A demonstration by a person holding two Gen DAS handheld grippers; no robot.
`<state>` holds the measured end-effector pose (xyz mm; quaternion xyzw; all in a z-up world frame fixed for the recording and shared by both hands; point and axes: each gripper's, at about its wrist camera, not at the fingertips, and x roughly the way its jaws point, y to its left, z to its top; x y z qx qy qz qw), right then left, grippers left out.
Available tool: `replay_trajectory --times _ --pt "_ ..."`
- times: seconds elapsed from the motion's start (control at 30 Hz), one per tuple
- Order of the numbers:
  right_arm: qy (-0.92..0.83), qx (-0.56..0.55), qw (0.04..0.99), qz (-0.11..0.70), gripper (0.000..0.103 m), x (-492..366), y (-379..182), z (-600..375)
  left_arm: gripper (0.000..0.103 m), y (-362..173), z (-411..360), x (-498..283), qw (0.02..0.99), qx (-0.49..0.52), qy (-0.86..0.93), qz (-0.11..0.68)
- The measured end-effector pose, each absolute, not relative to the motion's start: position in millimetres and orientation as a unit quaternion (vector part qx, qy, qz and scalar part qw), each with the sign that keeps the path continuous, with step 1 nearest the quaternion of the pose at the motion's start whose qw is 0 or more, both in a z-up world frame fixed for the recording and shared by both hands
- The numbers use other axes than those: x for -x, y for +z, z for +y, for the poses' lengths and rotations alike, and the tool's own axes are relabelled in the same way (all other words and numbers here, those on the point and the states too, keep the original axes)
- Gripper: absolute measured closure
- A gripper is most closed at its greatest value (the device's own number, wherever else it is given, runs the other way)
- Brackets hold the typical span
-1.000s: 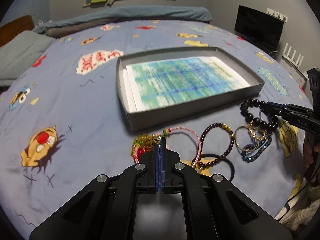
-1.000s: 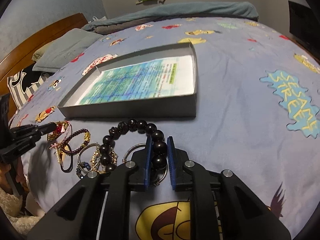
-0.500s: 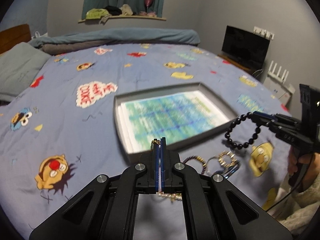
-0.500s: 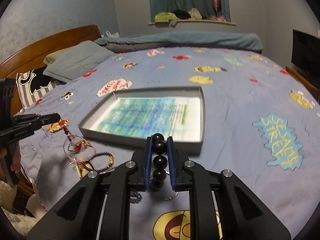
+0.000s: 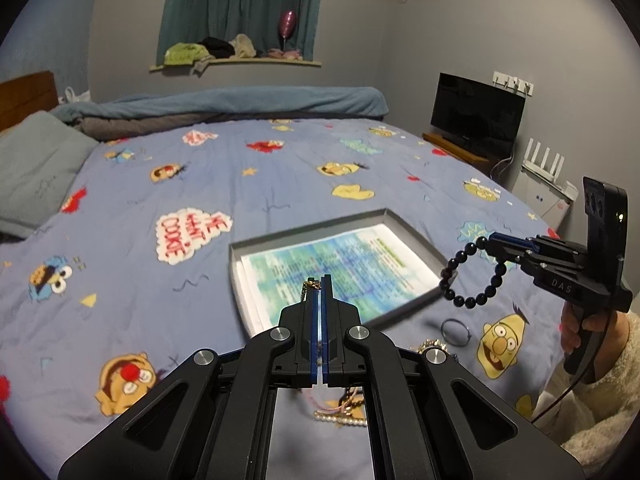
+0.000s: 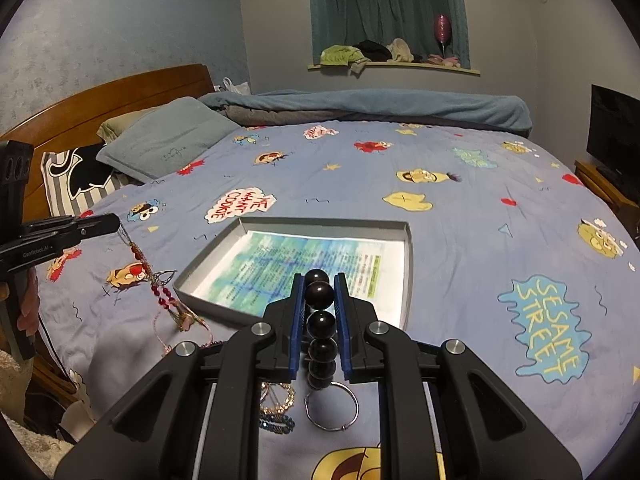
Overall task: Organize jewelry
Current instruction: 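Lift and carry the pendant with the left tool while the right tool carries the bracelet to the tray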
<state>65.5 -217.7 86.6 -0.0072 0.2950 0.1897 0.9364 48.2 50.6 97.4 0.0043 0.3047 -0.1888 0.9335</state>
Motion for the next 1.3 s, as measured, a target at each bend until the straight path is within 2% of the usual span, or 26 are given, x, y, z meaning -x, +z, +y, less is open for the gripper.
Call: replay_trajectory --times 0.4,0.73,1.13,1.3 --pt "0.198 0.013 0.940 0.277 0.089 -83 111 -209 0.101 134 45 -55 0.941 -0.021 -0.197 0.273" --pt "0.186 0.026 0.943 0.275 0.089 -139 122 -198 0.101 163 34 -122 0.945 -0.040 -0.182 0.269" --pt "0.182 -0.004 0.919 0.349 0.089 -230 54 -189 0.101 85 -10 -222 0.915 -0.074 -0.182 0.353" --pt "0.178 -0.001 0.908 0.379 0.089 -249 32 -189 0.101 51 -2 -245 0.906 -0.068 -0.160 0.387"
